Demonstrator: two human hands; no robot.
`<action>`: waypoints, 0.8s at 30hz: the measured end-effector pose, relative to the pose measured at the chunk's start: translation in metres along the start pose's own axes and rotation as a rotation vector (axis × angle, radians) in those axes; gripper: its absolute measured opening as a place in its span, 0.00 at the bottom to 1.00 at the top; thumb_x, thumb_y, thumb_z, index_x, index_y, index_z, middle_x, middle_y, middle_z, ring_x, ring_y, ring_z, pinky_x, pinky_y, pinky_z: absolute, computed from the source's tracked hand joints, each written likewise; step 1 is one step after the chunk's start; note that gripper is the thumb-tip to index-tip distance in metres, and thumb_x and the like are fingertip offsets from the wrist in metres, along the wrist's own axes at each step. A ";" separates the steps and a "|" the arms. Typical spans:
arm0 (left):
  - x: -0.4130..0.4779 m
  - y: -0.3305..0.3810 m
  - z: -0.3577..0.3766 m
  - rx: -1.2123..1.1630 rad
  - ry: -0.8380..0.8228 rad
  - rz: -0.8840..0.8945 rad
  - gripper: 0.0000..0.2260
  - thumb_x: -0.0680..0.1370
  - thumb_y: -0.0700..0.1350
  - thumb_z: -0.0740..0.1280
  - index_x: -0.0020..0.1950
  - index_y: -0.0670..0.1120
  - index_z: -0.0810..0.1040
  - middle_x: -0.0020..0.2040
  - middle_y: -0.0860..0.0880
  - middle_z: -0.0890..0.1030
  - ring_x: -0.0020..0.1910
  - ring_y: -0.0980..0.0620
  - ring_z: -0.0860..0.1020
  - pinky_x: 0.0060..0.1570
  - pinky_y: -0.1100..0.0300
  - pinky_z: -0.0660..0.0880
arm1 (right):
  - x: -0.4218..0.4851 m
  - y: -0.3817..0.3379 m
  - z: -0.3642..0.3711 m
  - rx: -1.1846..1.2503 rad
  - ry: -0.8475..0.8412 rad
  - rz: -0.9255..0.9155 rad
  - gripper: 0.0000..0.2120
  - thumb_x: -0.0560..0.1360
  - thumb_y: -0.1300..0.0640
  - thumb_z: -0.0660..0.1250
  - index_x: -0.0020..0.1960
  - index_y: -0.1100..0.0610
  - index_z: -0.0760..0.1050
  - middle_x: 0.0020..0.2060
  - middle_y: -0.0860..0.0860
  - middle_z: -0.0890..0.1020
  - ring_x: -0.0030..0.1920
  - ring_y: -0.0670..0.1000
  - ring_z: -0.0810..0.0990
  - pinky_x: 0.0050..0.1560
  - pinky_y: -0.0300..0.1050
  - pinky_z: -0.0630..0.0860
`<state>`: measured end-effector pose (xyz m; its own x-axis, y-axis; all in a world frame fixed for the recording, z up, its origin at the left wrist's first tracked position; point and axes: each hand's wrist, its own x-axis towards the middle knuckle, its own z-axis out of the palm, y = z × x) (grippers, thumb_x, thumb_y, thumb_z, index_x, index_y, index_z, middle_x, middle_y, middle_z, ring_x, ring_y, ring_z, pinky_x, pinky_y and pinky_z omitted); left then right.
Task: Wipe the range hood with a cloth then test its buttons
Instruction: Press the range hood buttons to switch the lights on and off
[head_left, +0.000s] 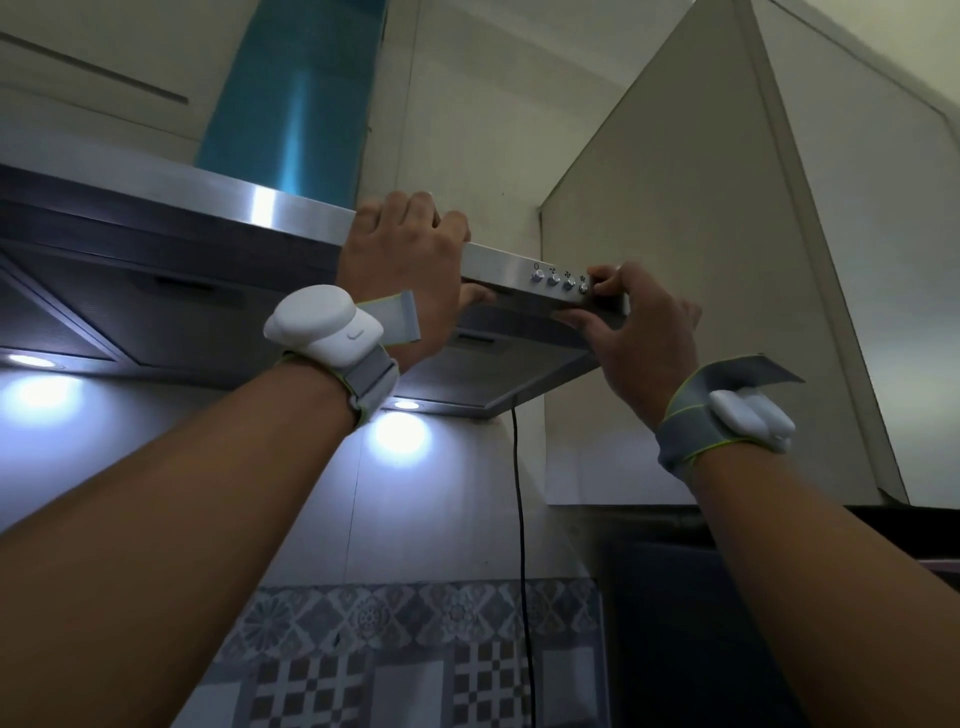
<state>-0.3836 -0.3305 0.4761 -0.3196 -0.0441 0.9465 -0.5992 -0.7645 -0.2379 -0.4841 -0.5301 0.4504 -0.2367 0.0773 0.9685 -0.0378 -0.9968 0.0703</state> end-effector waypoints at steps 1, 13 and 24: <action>0.000 0.000 0.000 -0.003 0.002 -0.002 0.29 0.69 0.69 0.66 0.56 0.47 0.77 0.52 0.44 0.76 0.53 0.43 0.73 0.55 0.48 0.66 | 0.000 0.000 0.000 0.000 0.000 -0.002 0.15 0.68 0.44 0.75 0.45 0.48 0.72 0.52 0.41 0.83 0.52 0.49 0.81 0.50 0.45 0.60; 0.001 -0.001 -0.001 0.008 0.009 0.014 0.29 0.68 0.70 0.66 0.56 0.47 0.77 0.51 0.43 0.76 0.54 0.42 0.73 0.55 0.48 0.67 | 0.000 -0.002 -0.001 -0.014 -0.003 0.009 0.16 0.67 0.42 0.74 0.44 0.47 0.70 0.53 0.40 0.82 0.52 0.48 0.81 0.49 0.44 0.59; 0.000 -0.002 0.002 0.001 0.017 0.008 0.29 0.69 0.69 0.66 0.56 0.47 0.76 0.52 0.44 0.76 0.54 0.42 0.73 0.56 0.49 0.67 | -0.001 -0.005 -0.001 -0.009 -0.008 0.023 0.17 0.67 0.43 0.74 0.44 0.44 0.67 0.53 0.40 0.82 0.52 0.48 0.81 0.51 0.46 0.61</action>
<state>-0.3807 -0.3303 0.4773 -0.3372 -0.0392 0.9406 -0.5954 -0.7650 -0.2453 -0.4848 -0.5254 0.4490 -0.2299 0.0544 0.9717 -0.0416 -0.9981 0.0460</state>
